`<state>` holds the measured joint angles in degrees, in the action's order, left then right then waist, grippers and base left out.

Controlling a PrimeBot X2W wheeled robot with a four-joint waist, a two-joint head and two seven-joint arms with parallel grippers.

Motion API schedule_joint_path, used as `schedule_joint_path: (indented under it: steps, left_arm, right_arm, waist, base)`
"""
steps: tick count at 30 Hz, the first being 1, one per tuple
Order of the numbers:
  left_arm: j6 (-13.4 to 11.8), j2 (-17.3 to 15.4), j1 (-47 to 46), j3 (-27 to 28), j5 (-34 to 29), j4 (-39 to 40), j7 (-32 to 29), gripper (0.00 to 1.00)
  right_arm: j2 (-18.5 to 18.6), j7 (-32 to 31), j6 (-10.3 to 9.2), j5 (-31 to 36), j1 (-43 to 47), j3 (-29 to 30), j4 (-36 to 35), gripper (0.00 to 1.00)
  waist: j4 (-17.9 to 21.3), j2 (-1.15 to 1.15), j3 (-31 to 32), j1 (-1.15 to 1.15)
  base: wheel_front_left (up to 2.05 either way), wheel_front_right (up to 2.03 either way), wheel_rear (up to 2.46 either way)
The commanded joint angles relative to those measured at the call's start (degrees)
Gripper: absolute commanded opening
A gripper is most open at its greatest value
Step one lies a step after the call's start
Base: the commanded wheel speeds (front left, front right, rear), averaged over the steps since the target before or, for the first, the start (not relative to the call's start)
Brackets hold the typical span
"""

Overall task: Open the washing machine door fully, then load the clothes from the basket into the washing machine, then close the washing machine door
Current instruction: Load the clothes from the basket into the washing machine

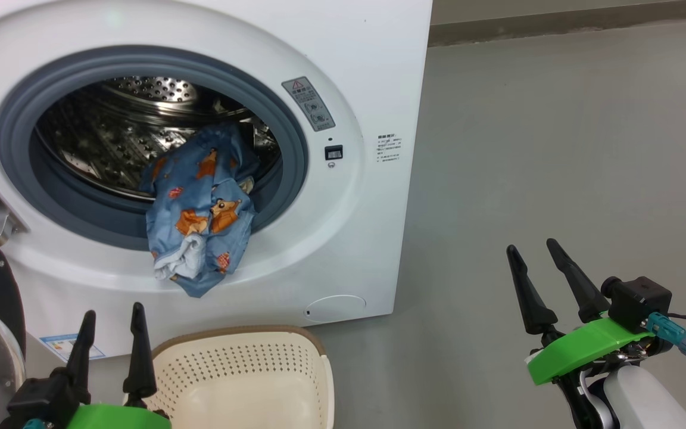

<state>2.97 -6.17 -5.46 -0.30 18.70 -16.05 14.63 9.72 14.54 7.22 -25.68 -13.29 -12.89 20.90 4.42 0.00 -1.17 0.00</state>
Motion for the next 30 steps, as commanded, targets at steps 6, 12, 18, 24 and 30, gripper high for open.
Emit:
schedule_joint_path:
  steps: [6,12,18,24,30]
  left_arm:
    - [-0.1,-0.8,-1.4,1.0,0.8,0.4,0.1,1.00]
    - [0.6,-1.5,-4.2,-0.3,0.8,-3.4,-0.9,1.00]
    - [1.9,-2.9,-9.5,-1.2,1.2,-10.8,-1.2,1.00]
    - [3.2,-4.3,-16.9,-2.9,1.3,-19.9,-1.1,1.00]
    - [3.9,-5.7,-25.1,-3.7,2.1,-29.0,-0.7,1.00]
  right_arm:
    - [0.9,0.5,0.26,-0.1,-1.7,-1.2,-1.4,1.00]
    - [0.6,0.5,0.26,0.3,-2.5,-1.5,-2.0,1.00]
    - [0.1,0.5,0.26,1.0,-4.0,-2.3,-2.4,1.00]
    - [-0.3,0.5,0.26,1.8,-5.5,-2.4,-2.9,1.00]
    - [-1.1,0.5,0.26,2.6,-7.0,-1.9,-3.8,1.00]
  waist:
    - [0.0,0.00,-0.7,0.00]
    - [0.5,0.00,-2.9,0.00]
    - [1.9,0.00,-6.3,0.00]
    - [3.5,0.00,-10.3,0.00]
    - [5.3,0.00,-14.9,0.00]
  base:
    - [0.00,0.00,0.00]
    - [0.00,0.00,0.00]
    - [0.00,0.00,0.00]
    - [0.00,0.00,0.00]
    - [0.00,0.00,0.00]
